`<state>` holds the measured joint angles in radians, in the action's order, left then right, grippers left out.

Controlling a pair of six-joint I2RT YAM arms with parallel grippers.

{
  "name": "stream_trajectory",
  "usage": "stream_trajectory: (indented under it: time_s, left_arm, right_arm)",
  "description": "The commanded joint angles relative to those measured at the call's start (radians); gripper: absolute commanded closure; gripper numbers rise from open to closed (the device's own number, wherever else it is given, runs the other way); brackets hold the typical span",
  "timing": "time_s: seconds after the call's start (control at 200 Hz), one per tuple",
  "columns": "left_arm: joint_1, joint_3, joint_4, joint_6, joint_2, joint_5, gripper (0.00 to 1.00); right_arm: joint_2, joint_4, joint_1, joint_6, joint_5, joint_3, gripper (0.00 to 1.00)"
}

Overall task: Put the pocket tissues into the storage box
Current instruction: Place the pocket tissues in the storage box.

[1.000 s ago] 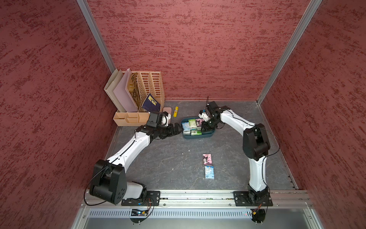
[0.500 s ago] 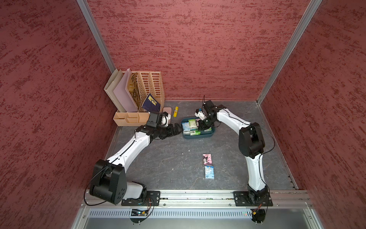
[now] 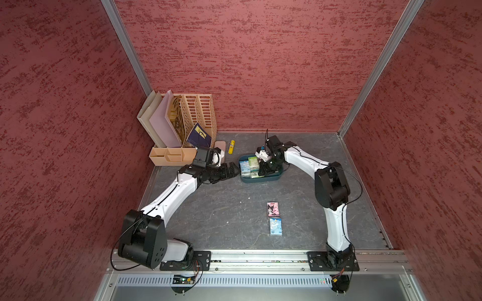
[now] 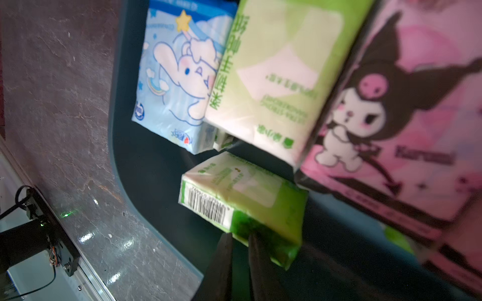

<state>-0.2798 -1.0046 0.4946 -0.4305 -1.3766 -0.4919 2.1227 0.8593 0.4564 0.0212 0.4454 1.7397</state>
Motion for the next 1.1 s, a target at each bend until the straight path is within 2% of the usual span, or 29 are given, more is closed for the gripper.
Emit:
stream_trajectory:
  time_s: [0.0, 0.075, 0.316, 0.566, 0.842, 1.092]
  left_arm:
    - [0.007, -0.026, -0.005, 0.019, 0.001, 0.003, 0.00]
    - [0.007, -0.026, -0.010, 0.019, -0.002, 0.002, 0.00]
    - [0.007, -0.027, -0.016, 0.018, -0.010, 0.000, 0.00]
    - [0.008, -0.040, -0.003, 0.024, -0.017, -0.001, 0.00]
    - [0.008, -0.050, 0.001, 0.028, -0.028, -0.004, 0.00]
    - [0.008, -0.046, 0.003, 0.029, -0.030, -0.003, 0.00]
  right_arm:
    - [-0.096, -0.062, -0.044, 0.041, -0.028, -0.012, 0.80]
    - [-0.098, -0.061, -0.063, 0.054, -0.027, -0.020, 0.77]
    - [-0.057, -0.076, -0.070, 0.088, -0.006, -0.039, 0.78]
    - [-0.024, -0.107, -0.070, 0.086, -0.032, -0.071, 1.00]
    - [0.005, -0.144, -0.064, 0.091, -0.041, -0.108, 1.00]
    - [0.041, -0.151, -0.018, 0.093, -0.029, -0.067, 1.00]
